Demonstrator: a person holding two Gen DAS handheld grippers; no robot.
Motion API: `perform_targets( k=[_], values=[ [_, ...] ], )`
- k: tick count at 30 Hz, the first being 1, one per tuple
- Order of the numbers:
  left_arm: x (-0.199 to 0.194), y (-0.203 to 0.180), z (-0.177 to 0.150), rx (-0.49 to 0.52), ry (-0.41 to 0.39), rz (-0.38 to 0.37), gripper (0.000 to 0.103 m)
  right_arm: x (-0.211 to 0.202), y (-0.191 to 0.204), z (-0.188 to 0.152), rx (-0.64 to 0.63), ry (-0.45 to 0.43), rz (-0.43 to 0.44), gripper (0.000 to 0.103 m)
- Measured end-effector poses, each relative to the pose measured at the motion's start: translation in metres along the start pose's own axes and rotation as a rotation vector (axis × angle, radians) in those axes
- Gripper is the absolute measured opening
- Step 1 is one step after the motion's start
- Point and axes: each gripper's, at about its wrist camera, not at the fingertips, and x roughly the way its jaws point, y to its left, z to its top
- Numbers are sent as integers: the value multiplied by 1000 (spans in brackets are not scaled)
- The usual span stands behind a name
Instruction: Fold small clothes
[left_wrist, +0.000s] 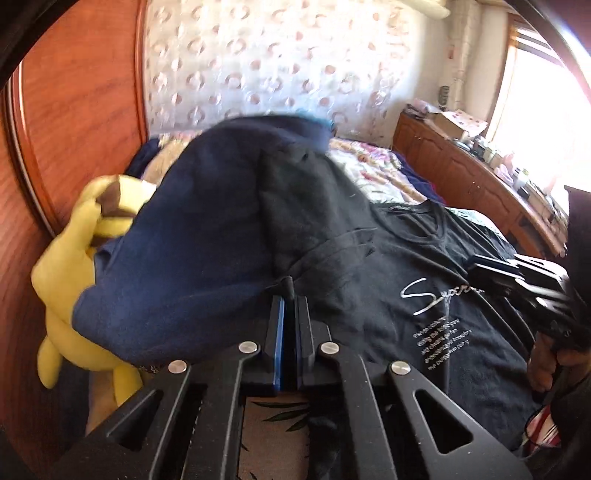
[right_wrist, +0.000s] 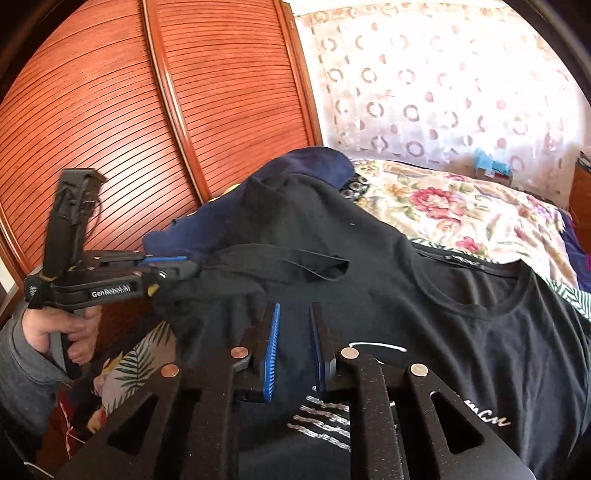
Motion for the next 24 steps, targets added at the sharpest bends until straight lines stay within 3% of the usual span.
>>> perform_targets(
  k=[7, 12, 17, 19, 21, 24],
  values=[
    [-27, -48, 3, 99, -31, -56, 6, -11, -8, 4, 42, -8, -14, 16],
    [-21, -72, -3, 157, 4, -119, 42, -13, -14, 4, 71, -7, -41, 16],
    [-17, -72, 1, 156, 16, -101, 44, -17, -21, 3, 98, -6, -85, 17],
    [-14, -75, 2, 161, 18, -95, 53, -22, -24, 3, 105, -7, -105, 20],
    [-12, -80, 3, 167, 13, -92, 74, -27, -29, 1, 115, -8, -131, 26],
    [-3, -90, 6, 172, 4, -110, 78, -38, -37, -3, 131, -14, -169, 30]
  ],
)
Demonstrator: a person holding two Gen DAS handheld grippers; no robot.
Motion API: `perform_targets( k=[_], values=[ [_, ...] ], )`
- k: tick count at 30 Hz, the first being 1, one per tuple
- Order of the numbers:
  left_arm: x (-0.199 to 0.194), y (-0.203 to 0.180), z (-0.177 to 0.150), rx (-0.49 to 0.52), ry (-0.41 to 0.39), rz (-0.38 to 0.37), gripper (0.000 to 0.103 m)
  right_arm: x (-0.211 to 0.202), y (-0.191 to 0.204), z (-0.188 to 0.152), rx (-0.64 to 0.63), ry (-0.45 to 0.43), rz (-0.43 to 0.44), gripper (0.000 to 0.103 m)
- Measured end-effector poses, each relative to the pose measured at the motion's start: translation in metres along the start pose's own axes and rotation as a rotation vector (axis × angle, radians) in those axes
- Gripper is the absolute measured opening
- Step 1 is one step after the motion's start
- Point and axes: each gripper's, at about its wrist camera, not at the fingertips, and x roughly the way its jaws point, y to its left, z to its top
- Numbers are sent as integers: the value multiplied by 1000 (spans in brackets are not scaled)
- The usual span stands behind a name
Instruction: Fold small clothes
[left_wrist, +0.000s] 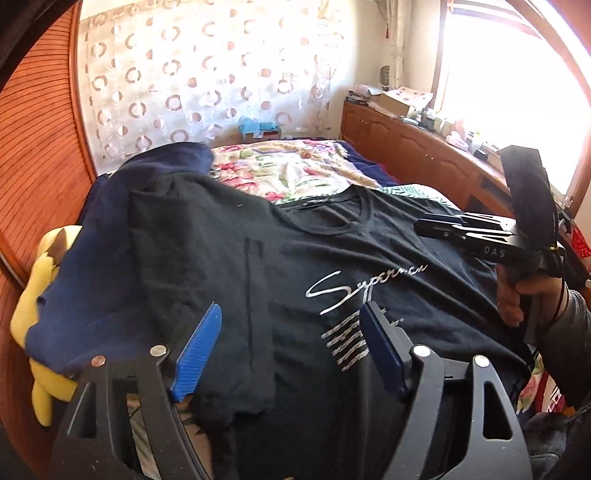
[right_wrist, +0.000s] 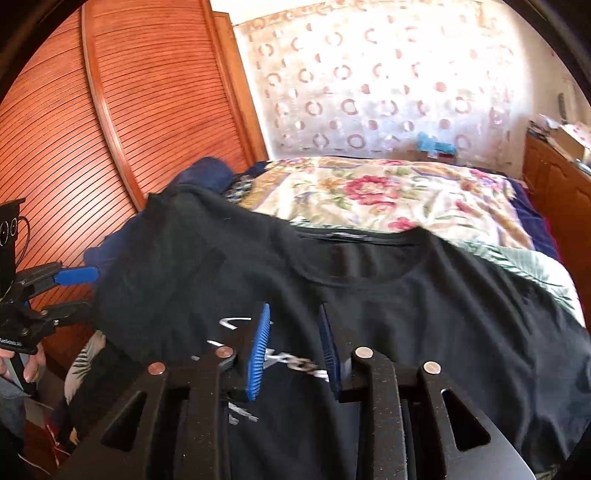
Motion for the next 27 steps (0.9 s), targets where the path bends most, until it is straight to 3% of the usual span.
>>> perform_targets(
  k=[2, 7, 9, 19, 27],
  values=[
    [11, -7, 5, 0, 0, 4, 78, -8, -7, -1, 0, -3, -35, 33],
    [54, -29, 14, -5, 22, -1, 78, -38, -24, -3, 7, -22, -125, 55],
    [70, -38, 17, 3, 36, -9, 78, -54, -33, -6, 16, -38, -163, 59],
    [140, -87, 20, 59, 143, -45, 78, -115, -90, -33, 93, -20, -365, 60],
    [159, -101, 18, 94, 162, -6, 78, -108, -131, -64, 214, 96, -404, 60]
  ],
)
